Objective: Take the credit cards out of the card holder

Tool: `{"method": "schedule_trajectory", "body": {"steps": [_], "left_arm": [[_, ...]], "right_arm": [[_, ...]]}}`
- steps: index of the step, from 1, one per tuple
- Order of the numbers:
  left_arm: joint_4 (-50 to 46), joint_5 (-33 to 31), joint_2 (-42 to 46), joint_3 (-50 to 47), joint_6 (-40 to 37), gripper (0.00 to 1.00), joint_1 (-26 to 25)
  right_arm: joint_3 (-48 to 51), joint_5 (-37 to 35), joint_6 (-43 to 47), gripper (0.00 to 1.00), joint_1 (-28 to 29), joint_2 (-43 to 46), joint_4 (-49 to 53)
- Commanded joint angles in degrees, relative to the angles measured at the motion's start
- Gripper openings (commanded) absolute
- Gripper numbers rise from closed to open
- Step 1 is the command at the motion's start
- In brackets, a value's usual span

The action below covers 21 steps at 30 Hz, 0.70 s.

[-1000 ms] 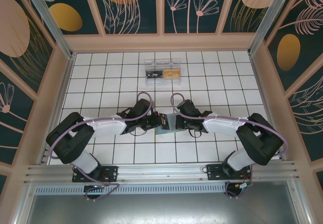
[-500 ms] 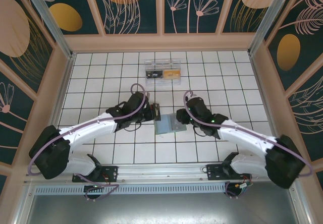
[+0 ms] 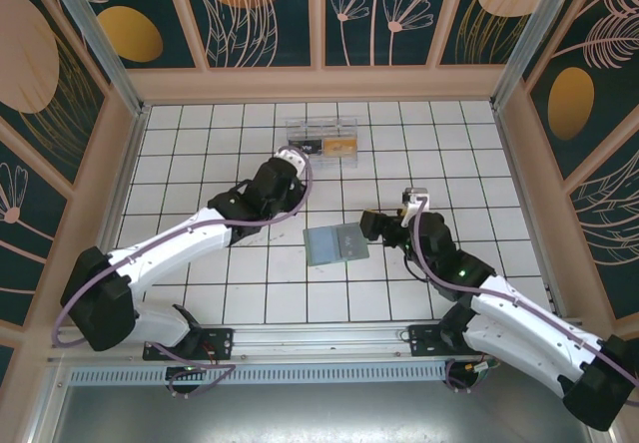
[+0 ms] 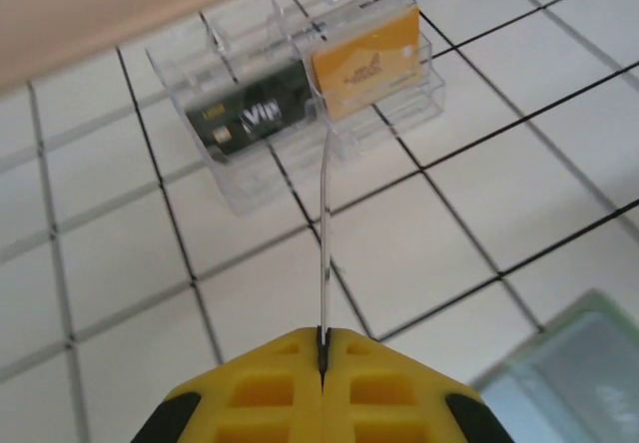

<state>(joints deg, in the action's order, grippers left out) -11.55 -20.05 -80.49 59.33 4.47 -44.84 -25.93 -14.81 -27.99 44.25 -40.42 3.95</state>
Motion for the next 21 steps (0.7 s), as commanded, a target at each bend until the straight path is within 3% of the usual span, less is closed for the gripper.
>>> {"method": "schedule_trajectory", "body": {"steps": [1,12,21], "left_arm": [[3.06,-5.83,-4.18,4.32,-19.25,0.00,0.67],[6.27,-4.10,-15.29,9.30,-51.38,0.00,3.47],[8.98,-6.62,-24.64,16.25,-64.05,0.00,5.30]], "right_arm": [[1.10,-3.61,-0.45,0.96,0.29,2.41,-1.93],[3.80,-6.23,-0.95,0.99,0.31,9.71,-1.39],[4.32,-5.86,-1.63,0.99,0.36,10.05,-0.76]]}}
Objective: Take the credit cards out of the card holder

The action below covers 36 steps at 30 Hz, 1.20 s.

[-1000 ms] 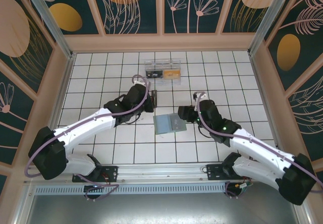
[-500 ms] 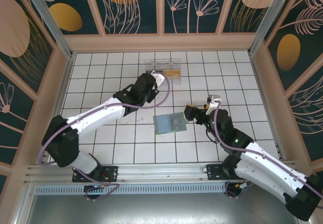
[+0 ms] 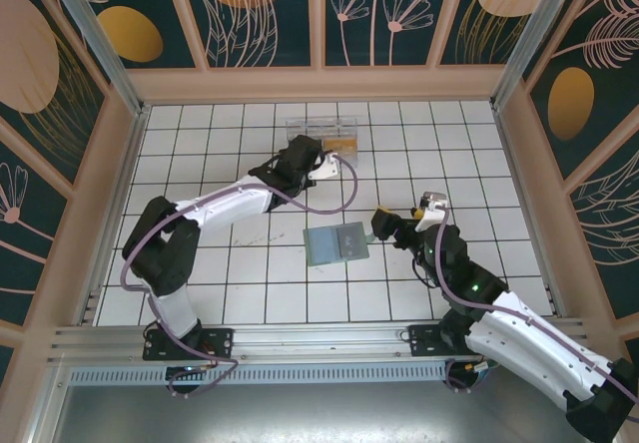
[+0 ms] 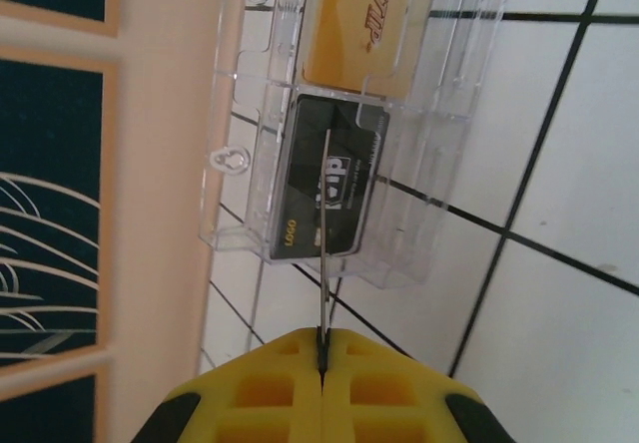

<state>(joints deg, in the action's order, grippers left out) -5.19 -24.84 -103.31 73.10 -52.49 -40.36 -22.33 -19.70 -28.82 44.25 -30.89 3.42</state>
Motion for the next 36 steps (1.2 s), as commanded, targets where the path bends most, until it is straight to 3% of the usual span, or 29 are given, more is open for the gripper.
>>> {"method": "schedule_trajectory", "body": {"steps": [1,10,36], "left_arm": [[2.63,-1.91,-2.76,3.40,-7.89,0.00,1.19],[0.03,0.97,-8.92,10.17,-9.58,0.00,3.59],[2.63,0.69,-16.96,12.48,-9.56,0.00,5.35]], "right_arm": [[0.71,-0.75,-0.91,0.99,0.32,0.49,-0.19],[0.60,0.81,-0.28,0.99,0.22,0.39,-0.34],[1.40,0.54,-0.62,0.99,0.16,-1.21,-0.85]]}}
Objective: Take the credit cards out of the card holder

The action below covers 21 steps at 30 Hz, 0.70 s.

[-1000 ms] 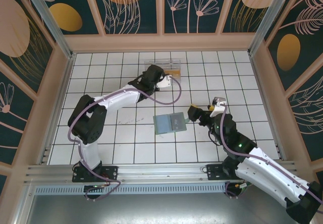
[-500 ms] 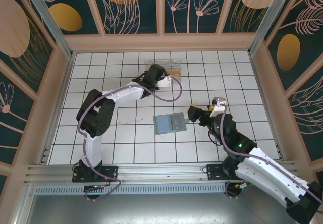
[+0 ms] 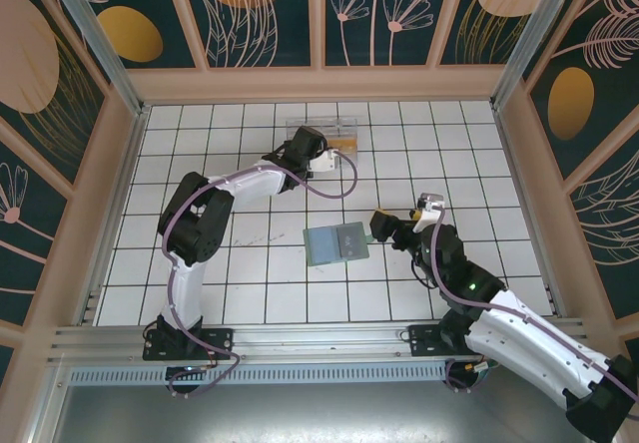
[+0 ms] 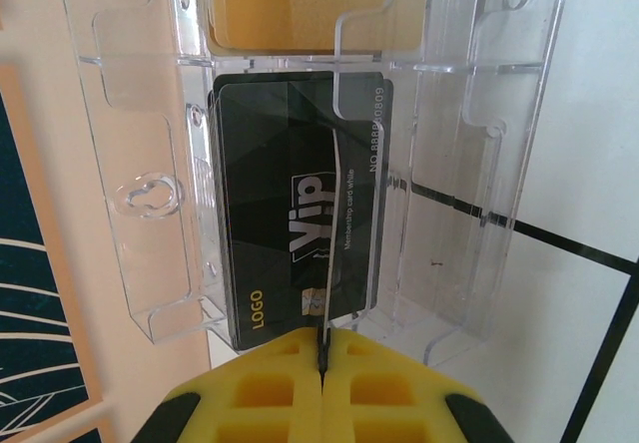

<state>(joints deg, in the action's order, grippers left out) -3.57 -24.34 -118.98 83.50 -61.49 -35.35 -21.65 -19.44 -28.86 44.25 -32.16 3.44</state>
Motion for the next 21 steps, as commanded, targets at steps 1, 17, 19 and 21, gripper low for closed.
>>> {"method": "schedule_trajectory", "body": {"steps": [1,17,19,21], "left_arm": [[1.10,0.25,-1.43,2.40,-0.44,0.00,0.35],[0.83,0.59,-4.04,3.60,0.24,0.00,0.32],[1.02,0.26,-4.36,3.70,0.24,0.00,0.36],[1.31,0.14,-4.63,3.83,0.34,0.01,0.33]], "right_arm": [[0.73,0.26,-0.58,0.99,0.14,-0.05,-0.83],[0.99,1.49,-0.41,0.99,-0.65,-1.75,-1.76],[0.97,1.59,-0.41,0.99,-0.66,-1.70,-1.75],[1.11,1.64,-0.38,0.99,-0.73,-1.74,-1.93]]}}
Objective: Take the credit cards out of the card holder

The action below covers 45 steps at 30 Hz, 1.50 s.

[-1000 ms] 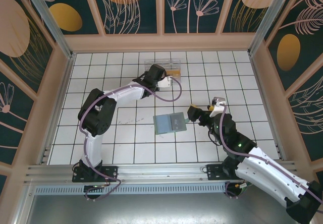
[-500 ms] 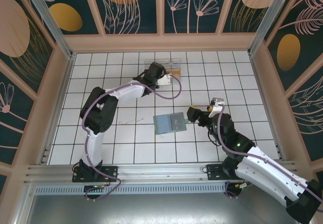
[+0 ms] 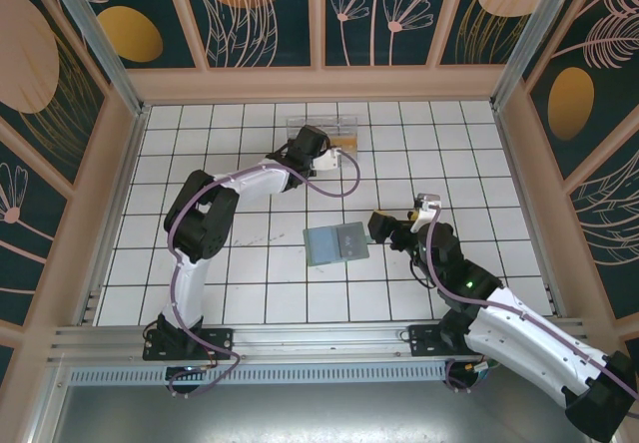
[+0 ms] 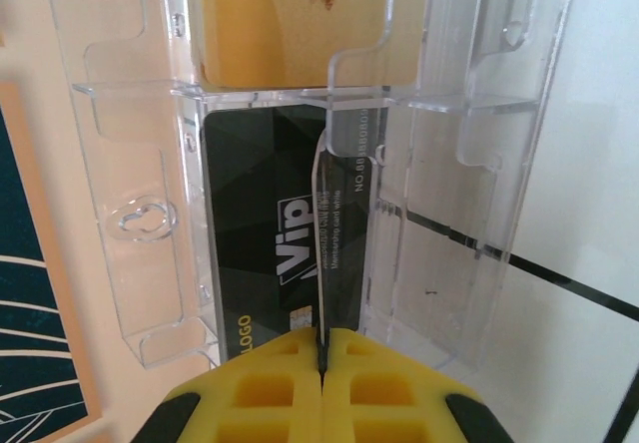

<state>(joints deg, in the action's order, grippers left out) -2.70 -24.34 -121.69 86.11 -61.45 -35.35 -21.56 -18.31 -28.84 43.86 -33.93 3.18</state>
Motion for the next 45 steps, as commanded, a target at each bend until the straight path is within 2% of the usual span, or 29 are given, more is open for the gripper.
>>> {"method": "schedule_trajectory", "body": {"steps": [1,9,11,22,30,39,45], "left_arm": [[0.78,-0.20,-2.06,1.14,0.28,0.03,0.30],[5.92,-3.68,-3.34,2.11,0.50,0.24,0.52],[6.93,-4.37,-3.69,2.65,0.50,0.40,0.70],[10.38,-5.80,-2.91,3.46,0.55,0.41,1.62],[8.70,-4.84,-2.30,3.96,2.24,0.41,1.74],[5.83,-1.15,3.07,4.65,10.87,0.46,1.74],[4.75,1.25,9.63,3.35,24.70,0.57,1.74]], "right_arm": [[1.08,0.56,-0.43,0.99,-0.39,-0.01,-1.76],[1.17,1.34,-0.34,0.99,-0.57,-0.29,-1.86],[1.17,1.40,-0.33,0.99,-0.61,-0.32,-1.87],[1.26,2.30,-0.25,0.99,-0.83,-0.84,-2.47],[1.26,2.57,-0.16,0.99,-1.23,-1.20,-2.50],[1.04,2.79,-0.24,0.99,-1.59,-1.70,-2.43],[0.25,3.11,0.01,0.99,-1.58,-2.91,-1.73]]}}
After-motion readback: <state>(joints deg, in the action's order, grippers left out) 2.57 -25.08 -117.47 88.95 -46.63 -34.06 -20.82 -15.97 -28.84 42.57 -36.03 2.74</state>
